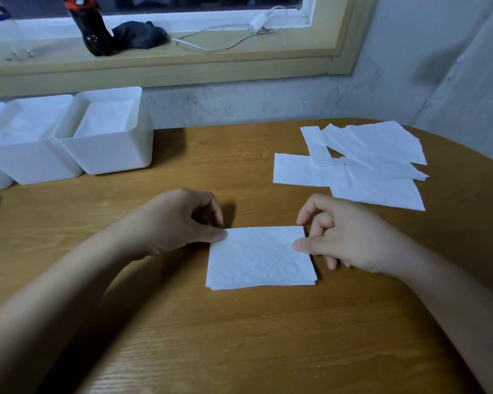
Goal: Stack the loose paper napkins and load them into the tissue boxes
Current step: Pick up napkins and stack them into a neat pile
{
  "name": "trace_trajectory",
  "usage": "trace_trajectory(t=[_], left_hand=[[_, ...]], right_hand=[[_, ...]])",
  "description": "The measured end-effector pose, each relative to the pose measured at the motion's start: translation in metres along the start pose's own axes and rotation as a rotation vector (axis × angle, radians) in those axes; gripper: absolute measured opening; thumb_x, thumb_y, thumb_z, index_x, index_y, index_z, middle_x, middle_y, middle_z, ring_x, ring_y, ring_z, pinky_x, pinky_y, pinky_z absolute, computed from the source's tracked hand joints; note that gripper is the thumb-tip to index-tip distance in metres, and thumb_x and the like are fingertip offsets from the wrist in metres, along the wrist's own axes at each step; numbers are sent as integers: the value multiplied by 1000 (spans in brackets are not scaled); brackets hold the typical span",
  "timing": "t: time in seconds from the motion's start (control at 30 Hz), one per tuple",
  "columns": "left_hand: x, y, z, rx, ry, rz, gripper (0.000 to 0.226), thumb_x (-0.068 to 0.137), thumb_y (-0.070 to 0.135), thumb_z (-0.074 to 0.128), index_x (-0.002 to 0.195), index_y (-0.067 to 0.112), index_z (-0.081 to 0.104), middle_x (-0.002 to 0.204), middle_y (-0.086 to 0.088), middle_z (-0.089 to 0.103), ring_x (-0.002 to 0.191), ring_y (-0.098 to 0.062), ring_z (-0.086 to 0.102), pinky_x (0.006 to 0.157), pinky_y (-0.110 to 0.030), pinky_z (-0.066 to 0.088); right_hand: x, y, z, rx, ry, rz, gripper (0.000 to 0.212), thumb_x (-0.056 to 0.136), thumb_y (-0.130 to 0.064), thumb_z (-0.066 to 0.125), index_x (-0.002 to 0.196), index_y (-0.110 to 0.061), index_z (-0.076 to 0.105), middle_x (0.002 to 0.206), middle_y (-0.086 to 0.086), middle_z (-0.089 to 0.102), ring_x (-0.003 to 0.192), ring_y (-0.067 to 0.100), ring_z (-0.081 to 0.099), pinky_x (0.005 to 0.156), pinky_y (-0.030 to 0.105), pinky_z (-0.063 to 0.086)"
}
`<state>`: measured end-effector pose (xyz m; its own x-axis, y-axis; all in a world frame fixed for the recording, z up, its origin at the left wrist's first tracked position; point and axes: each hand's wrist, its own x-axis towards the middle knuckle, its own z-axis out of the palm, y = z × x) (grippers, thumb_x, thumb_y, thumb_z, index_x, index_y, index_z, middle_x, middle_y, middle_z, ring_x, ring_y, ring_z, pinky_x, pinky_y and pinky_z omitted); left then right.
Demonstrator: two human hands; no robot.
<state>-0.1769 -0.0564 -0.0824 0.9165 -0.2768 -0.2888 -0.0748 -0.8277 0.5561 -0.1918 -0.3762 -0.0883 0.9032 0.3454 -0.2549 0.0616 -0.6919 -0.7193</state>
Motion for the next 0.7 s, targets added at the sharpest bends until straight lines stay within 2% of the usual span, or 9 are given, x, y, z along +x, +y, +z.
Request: trace_trajectory(t=[0.1, 0.2, 0.3, 0.4, 0.47, 0.53, 0.63, 0.7], left_hand=[[-1, -3, -4, -51, 63, 9, 9, 92, 46, 81, 96, 42, 74, 89, 20, 74, 82, 1, 66, 72, -23, 47], [-2, -1, -3, -55, 57, 37, 15, 92, 55, 78, 100, 43, 74, 92, 20, 75, 86, 0, 68, 76, -24, 50], [-3, 4, 3, 6, 18, 49, 27, 84, 66, 80, 99, 44, 74, 97, 29, 70, 91, 6, 65, 73, -16, 47], [-1, 6, 6, 76, 25, 55, 30, 82, 68, 81, 98, 45, 71, 102, 25, 65, 92, 7, 61, 72, -15, 43], [0, 9, 7, 110, 20, 54, 28, 83, 65, 81, 97, 43, 70, 106, 22, 62, 91, 1, 60, 71, -17, 41], [0, 12, 8, 132, 0, 54, 26, 85, 62, 81, 97, 41, 70, 109, 21, 61, 91, -2, 59, 71, -18, 41], [0, 16, 9, 151, -38, 65, 26, 86, 61, 80, 97, 40, 69, 109, 20, 60, 92, -5, 60, 74, -21, 46], [-1, 17, 9, 164, -44, 78, 26, 87, 60, 80, 96, 40, 67, 105, 18, 63, 91, -6, 61, 75, -26, 52]], right_hand=[[1, 4, -2, -64, 81, -44, 15, 98, -37, 76, 106, -34, 63, 71, -4, 72, 55, 16, 69, 70, 39, 60], [1, 4, -1, -31, 106, -61, 8, 103, -41, 68, 106, -35, 65, 70, -4, 72, 53, 19, 68, 71, 43, 62], [-2, -1, 4, -52, 50, -52, 19, 99, -51, 70, 109, -36, 65, 63, -4, 69, 58, 20, 71, 73, 44, 62], [-2, -3, 4, -91, 17, -28, 32, 90, -53, 80, 112, -36, 62, 67, -3, 70, 55, 18, 69, 70, 46, 63], [0, -3, 5, -103, 23, -18, 36, 86, -52, 84, 109, -35, 63, 71, -6, 72, 54, 11, 67, 61, 36, 58], [2, -3, 7, -120, 39, -11, 36, 83, -51, 87, 104, -34, 64, 73, -6, 71, 56, 4, 62, 59, 26, 49], [3, 0, 10, -139, 65, 4, 35, 77, -52, 90, 95, -36, 64, 82, -3, 66, 57, 2, 54, 58, 24, 45], [2, 1, 11, -164, 86, -11, 36, 75, -52, 90, 90, -36, 63, 93, -11, 61, 65, -1, 55, 62, 21, 42]])
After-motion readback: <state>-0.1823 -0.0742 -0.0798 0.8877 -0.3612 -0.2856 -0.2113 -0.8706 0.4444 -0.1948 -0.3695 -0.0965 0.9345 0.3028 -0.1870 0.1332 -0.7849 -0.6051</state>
